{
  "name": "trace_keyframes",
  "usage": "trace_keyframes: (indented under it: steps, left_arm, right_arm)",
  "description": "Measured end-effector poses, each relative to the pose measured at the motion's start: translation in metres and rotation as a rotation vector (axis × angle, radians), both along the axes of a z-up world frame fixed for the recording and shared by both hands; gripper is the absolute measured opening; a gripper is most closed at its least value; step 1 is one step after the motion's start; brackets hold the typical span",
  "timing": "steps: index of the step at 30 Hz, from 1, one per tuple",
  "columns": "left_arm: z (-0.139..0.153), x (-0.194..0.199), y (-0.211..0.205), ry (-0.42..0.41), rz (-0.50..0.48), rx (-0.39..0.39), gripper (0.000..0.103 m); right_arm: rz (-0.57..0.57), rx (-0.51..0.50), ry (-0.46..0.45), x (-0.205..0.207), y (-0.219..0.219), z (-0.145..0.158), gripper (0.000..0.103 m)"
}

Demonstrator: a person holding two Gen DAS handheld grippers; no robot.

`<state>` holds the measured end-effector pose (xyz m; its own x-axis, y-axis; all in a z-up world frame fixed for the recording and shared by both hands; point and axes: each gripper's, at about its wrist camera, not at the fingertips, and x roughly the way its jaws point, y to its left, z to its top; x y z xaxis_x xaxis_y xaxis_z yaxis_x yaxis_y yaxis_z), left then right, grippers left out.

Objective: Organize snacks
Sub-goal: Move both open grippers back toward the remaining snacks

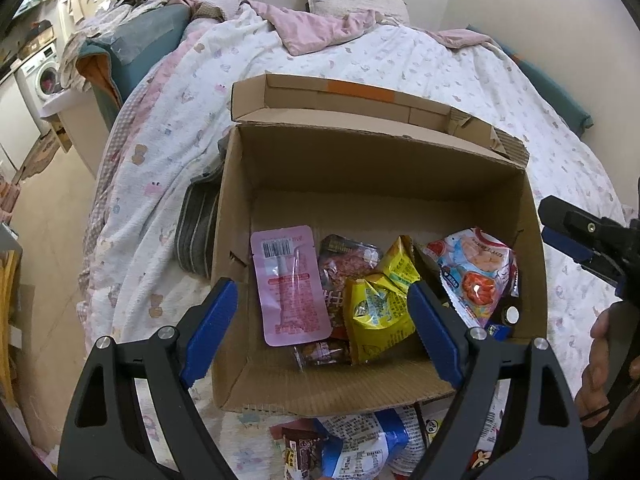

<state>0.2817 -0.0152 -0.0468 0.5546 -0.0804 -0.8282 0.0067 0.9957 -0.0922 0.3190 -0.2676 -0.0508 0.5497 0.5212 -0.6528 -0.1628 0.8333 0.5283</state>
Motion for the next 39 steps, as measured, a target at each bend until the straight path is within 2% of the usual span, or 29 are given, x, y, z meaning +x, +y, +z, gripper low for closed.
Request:
trace_keyframes:
  steps: [1,3,12,18,21,23,29,39]
  left_arm:
    - [0.0,-0.001,0.0,0.007,-0.003,-0.004,0.085]
    - [0.0,-0.002,-0.001,0.011,-0.001,-0.002,0.086]
    - [0.008,-0.015,0.003,-0.014,0.002,-0.005,0.086]
    - [0.031,-0.035,0.015,-0.099,0.047,-0.008,0.086]
    - [0.031,-0.042,0.022,-0.088,0.08,-0.017,0.087]
    - [0.028,-0.047,0.028,-0.061,0.095,-0.046,0.095]
    - [0.021,-0.063,0.025,-0.013,0.076,-0.04,0.095]
    - [0.021,-0.094,0.02,-0.001,0.052,-0.015,0.095]
  right_arm:
    - [0.003,0.003,-0.003,-0.001,0.0,0.001,0.097]
    - [0.003,-0.004,-0.013,-0.005,0.001,0.003,0.099]
    - [-0.006,-0.01,-0.023,-0.025,-0.001,0.013,0.1]
    - [-0.02,-0.009,-0.03,-0.041,-0.007,0.022,0.1]
    - [-0.03,-0.002,-0.024,-0.053,-0.01,0.023,0.1]
    - [-0.031,-0.002,-0.026,-0.063,-0.01,0.025,0.1]
    - [-0.013,-0.026,-0.034,-0.089,-0.007,0.029,0.1]
    - [-0.042,-0.03,-0.009,-0.118,-0.016,0.027,0.1]
